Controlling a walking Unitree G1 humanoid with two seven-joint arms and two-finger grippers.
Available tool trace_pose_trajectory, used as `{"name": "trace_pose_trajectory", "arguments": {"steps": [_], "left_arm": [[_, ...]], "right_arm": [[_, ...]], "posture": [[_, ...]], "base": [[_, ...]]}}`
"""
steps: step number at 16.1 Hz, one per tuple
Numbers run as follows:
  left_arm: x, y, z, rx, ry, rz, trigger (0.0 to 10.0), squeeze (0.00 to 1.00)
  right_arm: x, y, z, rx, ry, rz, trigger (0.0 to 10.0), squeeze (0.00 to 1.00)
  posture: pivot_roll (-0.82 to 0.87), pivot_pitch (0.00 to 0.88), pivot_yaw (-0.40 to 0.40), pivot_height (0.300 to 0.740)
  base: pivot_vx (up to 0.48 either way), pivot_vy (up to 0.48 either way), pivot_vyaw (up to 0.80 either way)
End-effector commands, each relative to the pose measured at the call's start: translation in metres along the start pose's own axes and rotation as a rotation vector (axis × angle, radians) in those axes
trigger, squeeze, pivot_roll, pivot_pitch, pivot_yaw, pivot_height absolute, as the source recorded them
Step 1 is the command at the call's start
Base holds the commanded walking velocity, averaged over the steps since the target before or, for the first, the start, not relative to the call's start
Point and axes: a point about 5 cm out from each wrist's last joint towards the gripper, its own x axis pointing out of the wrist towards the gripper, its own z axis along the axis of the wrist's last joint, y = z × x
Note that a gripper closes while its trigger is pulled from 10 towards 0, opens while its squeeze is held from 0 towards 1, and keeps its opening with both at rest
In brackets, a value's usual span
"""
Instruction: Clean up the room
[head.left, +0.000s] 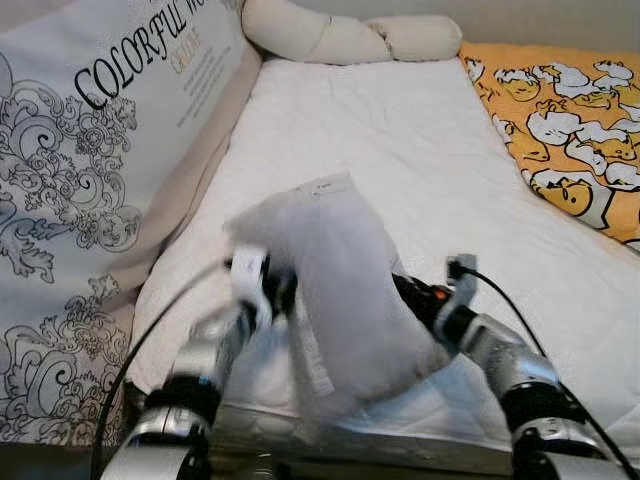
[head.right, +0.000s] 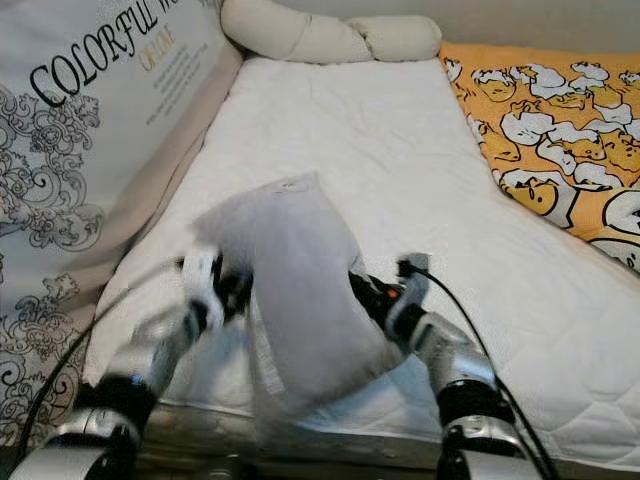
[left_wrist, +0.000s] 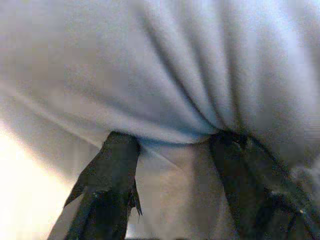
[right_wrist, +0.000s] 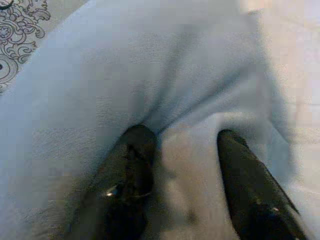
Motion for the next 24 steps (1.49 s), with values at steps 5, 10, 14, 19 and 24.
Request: {"name": "trace_pose_trajectory", "arguments": {"steps": [5,10,14,19,24], "left_arm": [[0.012,-0.022,0.044,0.113,-0.103,-0.008,0.0,0.00],[0.007,-0.035,0.060,0.205,-0.149,-0.049,0.0,0.00],[0.003,-0.034,0.057,0.218,-0.135,-0.022,0.0,0.00],[-0.012,-0.002,0.054,0.190,-0.136,0.123,10.0,1.00],[-0.039,0.055,0.033,-0.035,-0.128,0.256,10.0,1.00]], "right_arm": [[0.016,0.016,0.008,-0.127,-0.054,-0.099,0.0,0.00],[0.020,0.034,0.025,-0.117,-0.222,-0.086,0.0,0.00],[0.017,0.033,0.021,-0.121,-0.209,-0.115,0.0,0.00],[0.011,0.022,0.013,-0.174,-0.143,-0.190,8.2,0.00],[0.011,0.004,0.015,-0.027,-0.132,-0.268,10.0,1.00]], "posture": [[0.05,0.000,0.035,0.740],[0.06,0.000,0.052,0.740],[0.06,0.000,0.049,0.740],[0.07,0.000,0.039,0.740],[0.06,0.000,0.035,0.740]], "base": [[0.000,0.000,0.00],[0.000,0.000,0.00],[0.000,0.000,0.00],[0.000,0.000,0.00],[0.000,0.000,0.00]]}}
